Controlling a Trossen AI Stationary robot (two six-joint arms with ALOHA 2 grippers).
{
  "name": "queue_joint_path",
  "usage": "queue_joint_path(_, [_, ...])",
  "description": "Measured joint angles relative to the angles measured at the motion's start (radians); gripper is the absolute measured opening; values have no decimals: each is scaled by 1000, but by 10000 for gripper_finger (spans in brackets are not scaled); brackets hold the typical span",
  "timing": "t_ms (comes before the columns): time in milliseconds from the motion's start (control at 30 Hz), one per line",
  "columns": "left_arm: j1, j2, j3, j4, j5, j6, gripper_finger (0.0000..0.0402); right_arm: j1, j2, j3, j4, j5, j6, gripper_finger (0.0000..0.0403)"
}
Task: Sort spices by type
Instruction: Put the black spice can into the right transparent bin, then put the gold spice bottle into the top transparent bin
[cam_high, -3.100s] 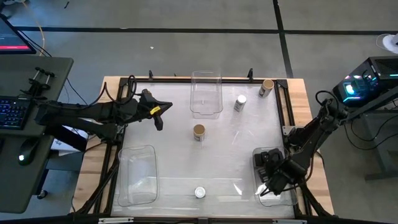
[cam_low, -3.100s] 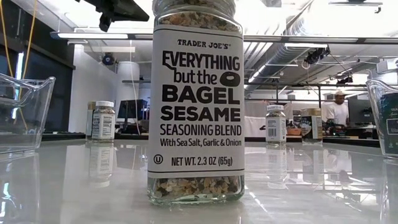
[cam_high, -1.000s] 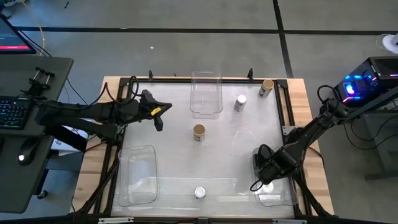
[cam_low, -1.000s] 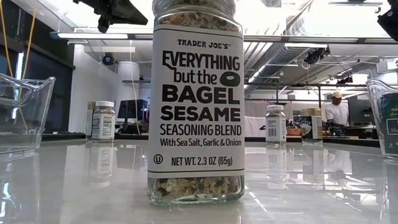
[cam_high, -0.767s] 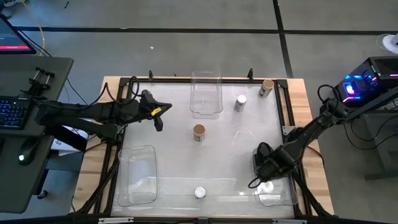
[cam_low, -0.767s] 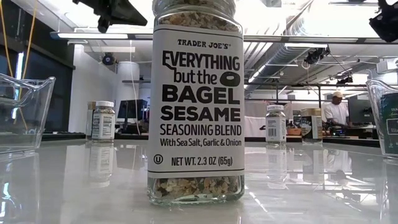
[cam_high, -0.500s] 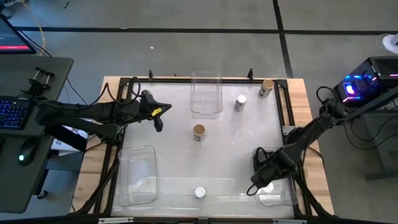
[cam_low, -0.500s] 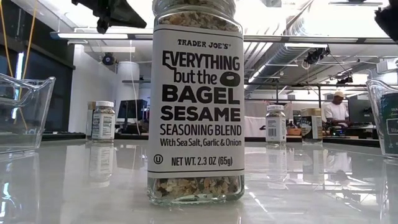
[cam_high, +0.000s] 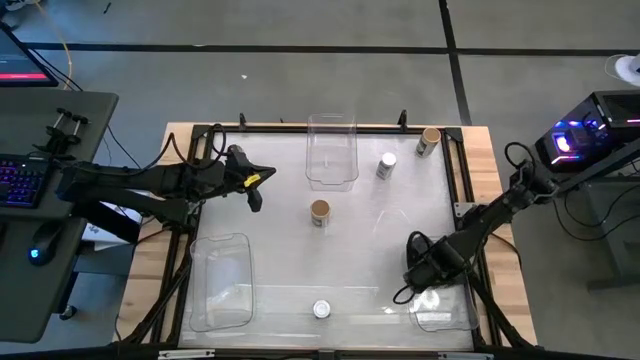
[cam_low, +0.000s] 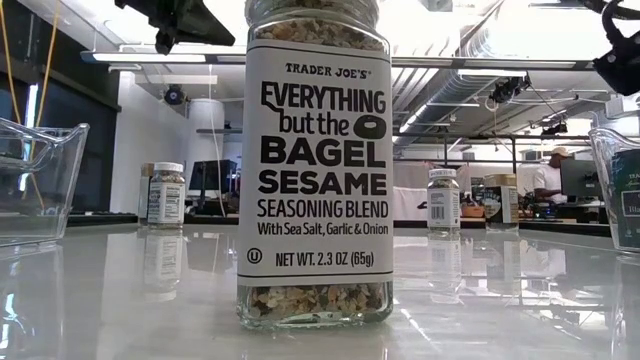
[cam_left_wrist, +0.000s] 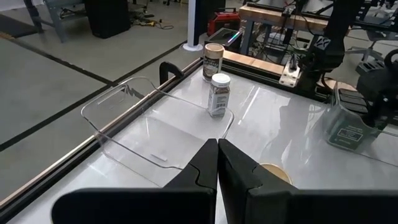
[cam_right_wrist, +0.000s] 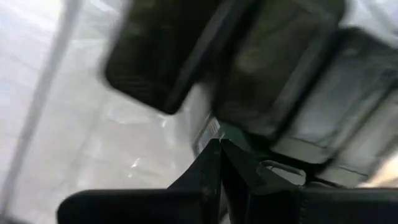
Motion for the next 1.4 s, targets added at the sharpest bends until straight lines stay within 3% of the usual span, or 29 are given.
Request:
queue_joint_path(467, [0,0,0,0,0,0,0,-14,-25,51,-11,-10,-54,0])
queue_joint_path(633, [0,0,0,2,0,0,0,4,-50,197,-125,101,-86,0])
queue_joint_path(800, [0,0,0,7,26,-1,0,-2,-60,302,-138,369,-110,0])
queue_joint_path(933, [-10,0,0,8,95,-2,0,-56,-60,314,28,515,-257,0])
queue_joint_path(1100, [-43,0,0,8,187,-2,0,-190,-45,275,350,460,-588,0])
queue_joint_path(1233, [-78,-5,0,9,201,-2,0,-309,-20,264,544,461,-766,2])
queue_joint_path(1400, [-126,-44,0,25,201,-2,0,-453,31,268,740,422,-962,42])
